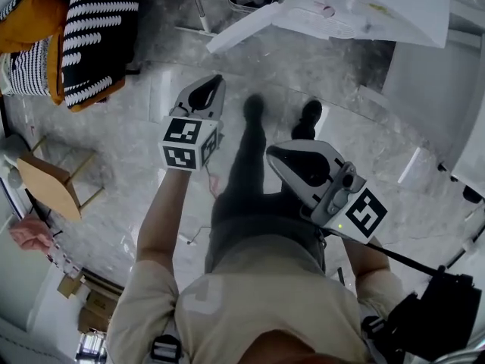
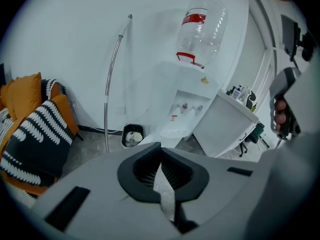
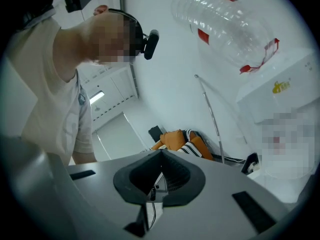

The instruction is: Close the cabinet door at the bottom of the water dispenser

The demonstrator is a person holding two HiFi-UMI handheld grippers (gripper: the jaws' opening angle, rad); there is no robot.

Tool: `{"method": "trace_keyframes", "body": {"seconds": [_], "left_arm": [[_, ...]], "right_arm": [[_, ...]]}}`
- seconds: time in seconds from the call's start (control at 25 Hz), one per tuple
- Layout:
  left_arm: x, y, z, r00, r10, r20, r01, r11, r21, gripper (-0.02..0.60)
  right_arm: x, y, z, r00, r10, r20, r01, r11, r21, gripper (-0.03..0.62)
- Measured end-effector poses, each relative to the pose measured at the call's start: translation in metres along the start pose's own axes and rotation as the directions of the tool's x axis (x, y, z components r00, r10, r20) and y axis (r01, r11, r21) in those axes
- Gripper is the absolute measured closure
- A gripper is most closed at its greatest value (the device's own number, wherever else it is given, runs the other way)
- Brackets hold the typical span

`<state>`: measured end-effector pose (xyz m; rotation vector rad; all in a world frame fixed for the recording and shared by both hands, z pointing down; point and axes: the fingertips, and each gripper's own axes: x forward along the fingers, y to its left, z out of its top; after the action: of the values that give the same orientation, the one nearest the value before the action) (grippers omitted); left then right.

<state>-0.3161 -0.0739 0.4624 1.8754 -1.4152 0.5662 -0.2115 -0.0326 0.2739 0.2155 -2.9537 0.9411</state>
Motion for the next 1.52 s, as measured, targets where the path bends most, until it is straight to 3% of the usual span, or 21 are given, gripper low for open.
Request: {"method": "trace_keyframes", "body": {"seconds": [0.28,0.44,0.56,0.76,0.8,0.84,1.0,1.16,1.28,1.52], "left_arm": [[0.049,0.016,-0.035,0.999,0.038,-0.012,-0.038,0.999,0.025,0.589],[0.073,0.039,-0.060,0.996,0.080,-0.049,-0.077,0.995,0.060,0.589],[0.097,0.045,-0.079,0.992,0.066,-0.108,-0.060,0.996,0.065,0.586],[0.125,0.066,-0.089,0.983,0.095,-0.156,-0.069,0.984,0.165,0.574],[0.130,0.073,-0.089,0.981,0.106,-0.161,-0.078,0.982,0.173,0.558],[0.136,0.081,-0.090,0.978,0.117,-0.172,-0.086,0.980,0.180,0.499],[0.158,0.113,-0.103,0.957,0.161,-0.242,-0.109,0.971,0.214,0.350],[0.181,0.138,-0.124,0.933,0.187,-0.309,-0.117,0.966,0.230,0.275],[0.193,0.148,-0.141,0.911,0.194,-0.363,-0.114,0.966,0.230,0.243],[0.221,0.160,-0.166,0.858,0.209,-0.469,-0.064,0.950,0.306,0.236]], "right_arm": [[-0.009,-0.044,-0.041,1.000,-0.031,-0.004,0.031,0.993,0.112,0.580],[-0.008,-0.052,-0.061,1.000,-0.026,0.016,0.023,0.988,0.156,0.580],[-0.014,-0.059,-0.071,0.999,-0.037,0.012,0.034,0.983,0.182,0.580],[-0.019,-0.058,-0.089,0.998,0.050,-0.032,-0.041,0.970,0.241,0.580],[-0.019,-0.058,-0.090,0.998,0.059,-0.036,-0.049,0.969,0.243,0.580],[-0.020,-0.060,-0.093,0.997,0.060,-0.046,-0.048,0.970,0.239,0.580],[-0.018,-0.068,-0.101,0.997,0.046,-0.063,-0.029,0.969,0.244,0.580],[-0.015,-0.068,-0.109,0.995,0.060,-0.079,-0.037,0.965,0.261,0.580],[-0.011,-0.066,-0.111,0.994,0.085,-0.062,-0.062,0.950,0.306,0.580],[-0.016,-0.070,-0.129,0.991,0.085,-0.103,-0.048,0.947,0.317,0.580]]}}
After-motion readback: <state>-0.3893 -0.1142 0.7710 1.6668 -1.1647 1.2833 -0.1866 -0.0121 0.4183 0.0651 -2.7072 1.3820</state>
